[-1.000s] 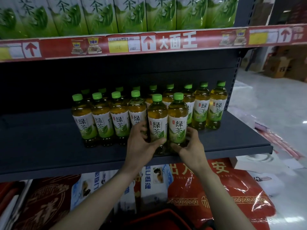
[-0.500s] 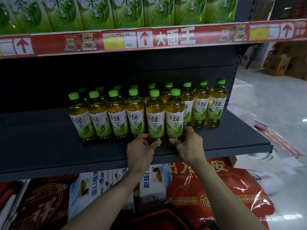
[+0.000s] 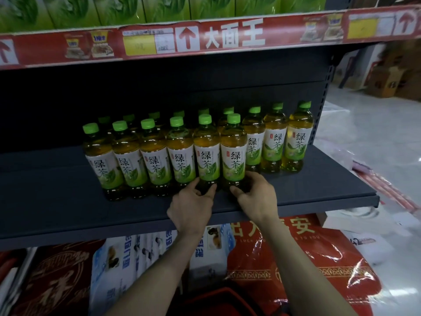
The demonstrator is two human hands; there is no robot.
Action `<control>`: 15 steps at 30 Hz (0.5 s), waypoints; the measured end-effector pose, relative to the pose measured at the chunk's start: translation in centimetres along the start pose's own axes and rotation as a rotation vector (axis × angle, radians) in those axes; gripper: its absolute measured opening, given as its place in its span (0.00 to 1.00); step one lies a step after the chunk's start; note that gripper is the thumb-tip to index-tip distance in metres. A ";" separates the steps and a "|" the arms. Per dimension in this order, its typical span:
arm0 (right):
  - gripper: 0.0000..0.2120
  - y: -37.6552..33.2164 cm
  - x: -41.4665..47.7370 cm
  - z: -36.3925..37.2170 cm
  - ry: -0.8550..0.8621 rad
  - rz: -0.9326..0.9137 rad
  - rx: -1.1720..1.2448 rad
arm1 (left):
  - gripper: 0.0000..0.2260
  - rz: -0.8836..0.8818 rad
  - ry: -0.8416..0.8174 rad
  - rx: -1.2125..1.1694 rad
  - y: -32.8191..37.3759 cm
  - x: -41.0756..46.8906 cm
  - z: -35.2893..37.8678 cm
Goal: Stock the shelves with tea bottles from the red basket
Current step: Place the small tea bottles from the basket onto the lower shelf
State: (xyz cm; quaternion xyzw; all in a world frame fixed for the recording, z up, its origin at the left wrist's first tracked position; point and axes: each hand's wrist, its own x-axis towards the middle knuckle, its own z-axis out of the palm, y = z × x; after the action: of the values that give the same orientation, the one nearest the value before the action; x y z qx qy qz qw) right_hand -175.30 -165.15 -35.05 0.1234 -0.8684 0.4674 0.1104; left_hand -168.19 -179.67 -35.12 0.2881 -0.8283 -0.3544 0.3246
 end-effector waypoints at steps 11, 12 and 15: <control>0.28 -0.9 -0.3 0.4 0.049 0.035 -0.096 | 0.24 0.006 0.031 0.010 0.1 -0.5 0.3; 0.28 -0.9 -0.3 0.4 0.047 0.038 -0.098 | 0.24 0.007 0.036 0.010 0.0 -0.5 0.3; 0.26 -1.1 -0.5 0.4 0.044 0.045 -0.097 | 0.25 -0.003 0.031 0.011 0.1 -0.6 0.3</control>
State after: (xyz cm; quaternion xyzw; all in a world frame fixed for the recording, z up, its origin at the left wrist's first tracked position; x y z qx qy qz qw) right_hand -174.52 -165.98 -34.58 0.0880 -0.8899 0.4299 0.1244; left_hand -168.12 -179.06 -35.40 0.2964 -0.8248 -0.3457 0.3352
